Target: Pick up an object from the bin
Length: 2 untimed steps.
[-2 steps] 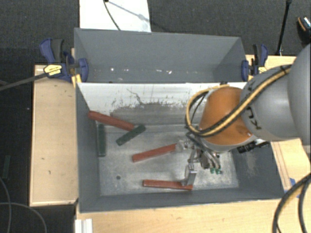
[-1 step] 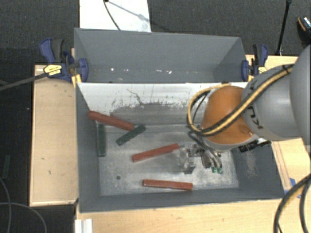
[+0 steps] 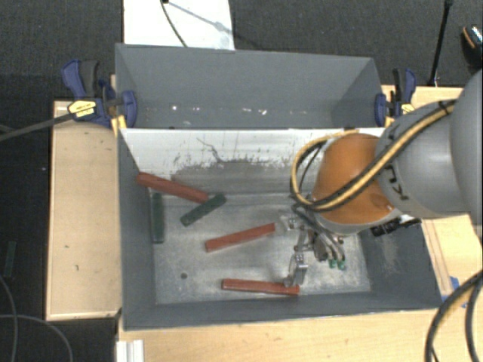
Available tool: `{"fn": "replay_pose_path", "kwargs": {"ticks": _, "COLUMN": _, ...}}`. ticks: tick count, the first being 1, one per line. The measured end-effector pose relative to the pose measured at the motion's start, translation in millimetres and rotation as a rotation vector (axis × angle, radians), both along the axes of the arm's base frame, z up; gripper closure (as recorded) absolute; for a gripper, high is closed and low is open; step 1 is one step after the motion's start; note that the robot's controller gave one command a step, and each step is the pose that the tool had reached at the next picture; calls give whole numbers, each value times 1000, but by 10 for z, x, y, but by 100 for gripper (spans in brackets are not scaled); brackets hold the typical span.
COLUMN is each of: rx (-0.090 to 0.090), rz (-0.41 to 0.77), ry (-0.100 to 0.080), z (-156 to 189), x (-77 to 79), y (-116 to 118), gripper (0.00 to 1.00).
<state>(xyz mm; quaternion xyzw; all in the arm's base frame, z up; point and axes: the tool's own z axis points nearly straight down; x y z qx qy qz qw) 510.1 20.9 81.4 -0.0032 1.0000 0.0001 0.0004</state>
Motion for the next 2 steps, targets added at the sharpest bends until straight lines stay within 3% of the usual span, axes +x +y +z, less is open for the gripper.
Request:
{"fn": "replay_pose_path", "kwargs": {"ticks": 1, "rx": 4, "rz": 31, "ry": -8, "z": -105, "x": 689, "y": 607, "gripper": 0}}
{"fn": "replay_pose_path", "kwargs": {"ticks": 2, "rx": 1, "rz": 29, "ry": -3, "z": -105, "x": 665, "y": 564, "gripper": 100}}
